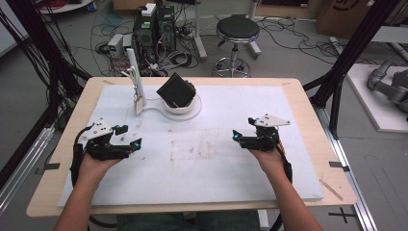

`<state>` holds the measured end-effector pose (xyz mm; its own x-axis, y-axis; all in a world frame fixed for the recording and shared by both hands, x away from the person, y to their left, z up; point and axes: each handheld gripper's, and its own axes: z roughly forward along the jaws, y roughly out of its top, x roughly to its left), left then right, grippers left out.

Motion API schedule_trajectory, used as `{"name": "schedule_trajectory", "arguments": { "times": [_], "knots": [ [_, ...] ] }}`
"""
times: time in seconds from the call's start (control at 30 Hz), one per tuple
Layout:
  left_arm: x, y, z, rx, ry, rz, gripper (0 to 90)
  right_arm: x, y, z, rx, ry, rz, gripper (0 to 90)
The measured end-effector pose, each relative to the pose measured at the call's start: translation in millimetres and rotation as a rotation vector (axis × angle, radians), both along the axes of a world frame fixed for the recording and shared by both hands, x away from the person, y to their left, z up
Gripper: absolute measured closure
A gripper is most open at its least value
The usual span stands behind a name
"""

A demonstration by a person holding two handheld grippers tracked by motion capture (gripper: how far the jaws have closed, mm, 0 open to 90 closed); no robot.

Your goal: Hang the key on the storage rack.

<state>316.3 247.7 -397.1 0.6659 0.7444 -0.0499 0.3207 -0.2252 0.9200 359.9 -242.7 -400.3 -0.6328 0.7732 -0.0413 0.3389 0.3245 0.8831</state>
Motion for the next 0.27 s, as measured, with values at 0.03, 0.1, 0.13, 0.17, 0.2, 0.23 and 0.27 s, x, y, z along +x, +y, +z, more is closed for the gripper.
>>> {"name": "schedule_trajectory", "arguments": {
  "times": [0.03,0.1,0.13,0.17,0.2,0.23,0.27],
  "knots": [
    [0.1,0.1,0.0,0.002,-0.001,0.000,23.0,0.0,-0.5,-0.1,-0.001,0.001,-0.001,20.6],
    [0.2,0.2,-0.1,0.001,0.000,0.000,23.0,0.0,-0.9,-0.2,0.005,-0.002,-0.003,20.7],
    [0.2,0.3,-0.2,0.000,0.000,0.000,23.0,0.1,-1.1,-0.1,0.005,-0.001,-0.004,20.7],
    [0.3,0.3,-0.4,-0.003,0.001,0.001,23.0,0.6,-1.8,-0.3,0.003,-0.001,-0.003,20.7],
    [0.3,0.2,-0.5,-0.004,0.002,0.002,23.0,0.6,-1.6,-0.6,0.005,0.002,-0.005,20.7],
    [0.5,0.4,-0.6,-0.003,0.003,0.003,23.0,0.6,-1.5,-0.7,0.004,0.003,-0.007,20.7],
    [0.8,0.9,-0.6,0.000,0.003,0.004,23.0,0.6,-1.5,-0.8,0.003,0.007,-0.007,20.7]
  ]
}}
